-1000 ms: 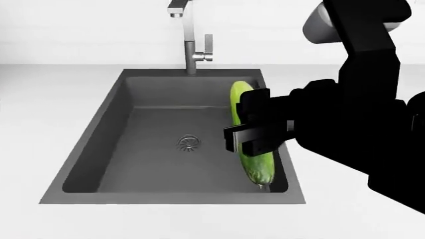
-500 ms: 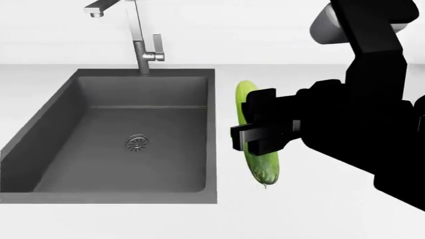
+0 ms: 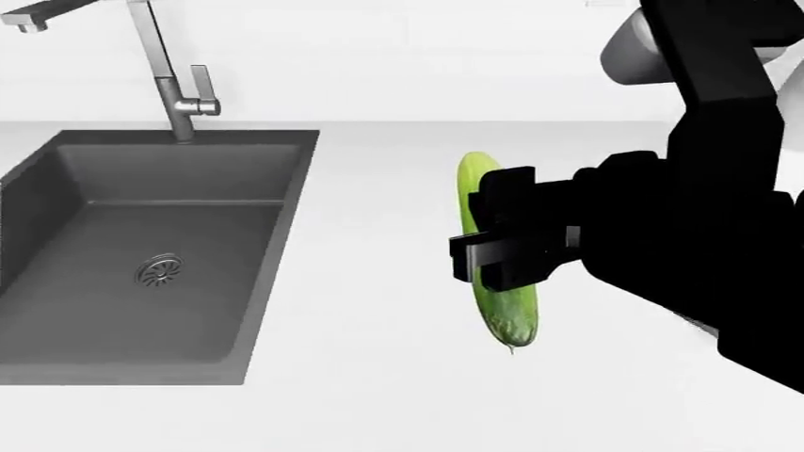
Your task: Place the two vegetables and bowl onto the tray for setting up a vegetable dip station.
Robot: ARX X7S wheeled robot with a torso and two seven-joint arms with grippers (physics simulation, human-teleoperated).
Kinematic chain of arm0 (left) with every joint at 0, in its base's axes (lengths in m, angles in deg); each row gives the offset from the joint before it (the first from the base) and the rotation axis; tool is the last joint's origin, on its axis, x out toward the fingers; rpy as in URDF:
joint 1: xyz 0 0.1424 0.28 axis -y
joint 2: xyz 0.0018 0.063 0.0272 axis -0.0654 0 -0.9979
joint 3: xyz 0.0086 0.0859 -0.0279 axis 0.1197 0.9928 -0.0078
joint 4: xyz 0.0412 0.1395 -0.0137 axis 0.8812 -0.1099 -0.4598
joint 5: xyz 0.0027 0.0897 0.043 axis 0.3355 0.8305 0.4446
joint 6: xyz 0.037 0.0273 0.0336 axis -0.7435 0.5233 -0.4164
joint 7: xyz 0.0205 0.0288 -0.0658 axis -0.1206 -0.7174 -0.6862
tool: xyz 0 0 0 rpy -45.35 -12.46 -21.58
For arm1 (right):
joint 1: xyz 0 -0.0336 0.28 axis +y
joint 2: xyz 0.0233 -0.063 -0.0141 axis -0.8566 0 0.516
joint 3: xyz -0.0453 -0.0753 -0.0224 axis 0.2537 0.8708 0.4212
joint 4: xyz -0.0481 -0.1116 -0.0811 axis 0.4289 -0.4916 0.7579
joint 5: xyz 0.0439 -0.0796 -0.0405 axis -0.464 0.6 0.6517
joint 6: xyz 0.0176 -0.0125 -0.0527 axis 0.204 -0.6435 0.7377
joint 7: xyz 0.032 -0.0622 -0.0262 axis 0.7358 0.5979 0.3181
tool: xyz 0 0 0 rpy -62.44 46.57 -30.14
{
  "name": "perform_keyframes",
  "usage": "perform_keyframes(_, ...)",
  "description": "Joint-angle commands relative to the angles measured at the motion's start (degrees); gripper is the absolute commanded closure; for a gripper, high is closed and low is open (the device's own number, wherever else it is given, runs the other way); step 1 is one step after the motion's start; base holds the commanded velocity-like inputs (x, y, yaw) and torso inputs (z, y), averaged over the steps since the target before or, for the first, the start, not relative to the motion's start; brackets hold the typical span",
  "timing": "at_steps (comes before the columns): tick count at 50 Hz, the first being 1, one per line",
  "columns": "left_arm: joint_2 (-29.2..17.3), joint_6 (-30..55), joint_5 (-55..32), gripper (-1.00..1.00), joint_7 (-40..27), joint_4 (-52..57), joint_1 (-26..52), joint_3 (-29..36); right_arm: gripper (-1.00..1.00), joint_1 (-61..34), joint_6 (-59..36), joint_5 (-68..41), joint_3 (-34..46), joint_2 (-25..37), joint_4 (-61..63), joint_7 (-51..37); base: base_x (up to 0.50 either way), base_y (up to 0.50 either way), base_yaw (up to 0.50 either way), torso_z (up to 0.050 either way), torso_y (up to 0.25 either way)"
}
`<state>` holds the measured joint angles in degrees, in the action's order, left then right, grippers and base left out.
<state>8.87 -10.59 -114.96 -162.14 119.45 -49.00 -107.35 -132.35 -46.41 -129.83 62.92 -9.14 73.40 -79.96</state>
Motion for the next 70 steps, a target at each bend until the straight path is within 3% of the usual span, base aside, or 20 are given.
perform_keyframes(1, 0.32, 0.5, 0.24, -1.0, -0.02, 0.0, 0.84, 1.15, 1.0, 0.52, -0.47, 1.62, 0.06, 0.16, -0.18, 0.56, 0.0, -0.5, 0.0, 0.0, 0.0)
perform_keyframes(30, 0.43, 0.53, 0.63, -1.0, -0.03, 0.0, 2.16, 2.64, 1.0, -0.48, -2.19, 1.76, -0.47, 2.74, -1.91, 1.09, 0.0, -0.5, 0.0, 0.0, 0.0)
perform_keyframes(57, 1.28, 1.15, 0.67, -1.0, -0.04, 0.0, 0.82, 1.48, 1.0, 0.21, -3.33, 5.39, 0.82, 0.61, -4.17, 1.72, 0.0, -0.5, 0.0, 0.0, 0.0)
perform_keyframes(70, 1.32, 1.18, 1.01, -1.0, -0.06, 0.0, 1.44, 2.59, 1.0, 2.92, -3.51, 9.54, 2.45, -2.62, -5.69, 3.99, 0.0, 0.0, 0.0, 0.0, 0.0)
